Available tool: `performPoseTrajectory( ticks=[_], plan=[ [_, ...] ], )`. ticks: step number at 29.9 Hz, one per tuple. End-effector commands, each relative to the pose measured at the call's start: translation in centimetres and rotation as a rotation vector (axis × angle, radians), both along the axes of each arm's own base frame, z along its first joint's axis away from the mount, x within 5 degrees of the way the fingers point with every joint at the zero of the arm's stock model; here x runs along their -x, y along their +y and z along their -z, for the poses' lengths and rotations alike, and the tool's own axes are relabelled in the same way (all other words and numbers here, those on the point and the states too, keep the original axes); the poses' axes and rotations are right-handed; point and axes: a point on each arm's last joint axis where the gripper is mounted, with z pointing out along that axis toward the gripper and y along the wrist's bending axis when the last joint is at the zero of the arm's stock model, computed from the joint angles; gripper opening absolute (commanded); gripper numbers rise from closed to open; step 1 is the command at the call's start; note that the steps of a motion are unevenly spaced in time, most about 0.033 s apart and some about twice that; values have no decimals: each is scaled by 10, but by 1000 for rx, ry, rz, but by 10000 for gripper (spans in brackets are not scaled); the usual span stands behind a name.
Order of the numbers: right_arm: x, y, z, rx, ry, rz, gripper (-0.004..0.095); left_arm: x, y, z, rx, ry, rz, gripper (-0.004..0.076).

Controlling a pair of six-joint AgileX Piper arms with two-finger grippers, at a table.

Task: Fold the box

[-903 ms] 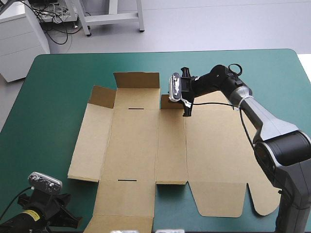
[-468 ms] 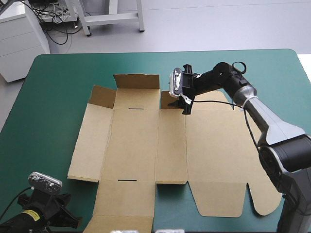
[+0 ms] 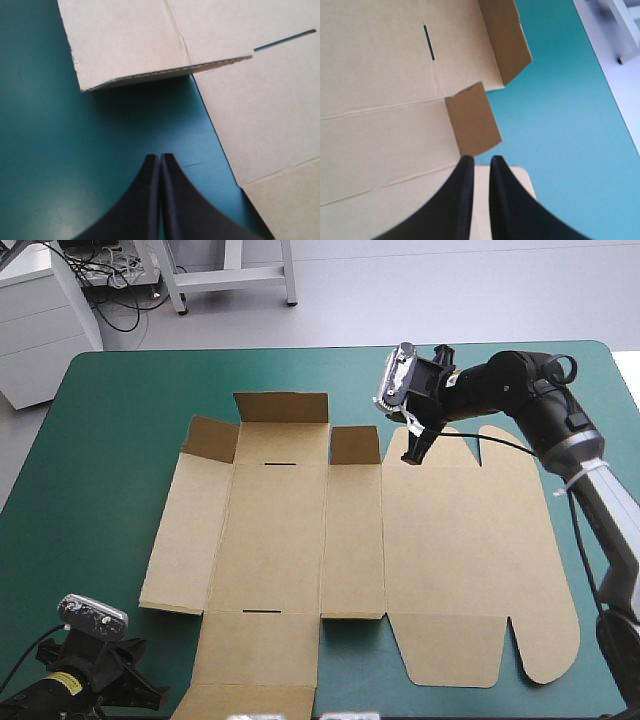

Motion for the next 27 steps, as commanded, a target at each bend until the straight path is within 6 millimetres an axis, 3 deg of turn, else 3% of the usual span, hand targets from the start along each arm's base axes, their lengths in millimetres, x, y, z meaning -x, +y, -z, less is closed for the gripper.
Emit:
performPoseTrajectory(
  ticks=[1, 10, 14, 19, 27],
  plan=[
    [27, -17, -42, -64, -55, 129, -12, -4, -1, -10, 28, -59, -7, -32],
    [63, -46, -58, -141, 132, 501, -12, -4, -2, -11, 30, -60, -6, -32],
    [79, -58, -65, -190, 120, 621, -12, 0, -2, -18, 26, -45, 4, -32],
    [108, -74, -66, -217, 79, 707, -12, 13, -2, -46, 19, -53, 27, -32],
    [157, -93, -33, -218, 103, 756, -12, 28, -3, -102, 82, -174, 8, -32]
  ],
)
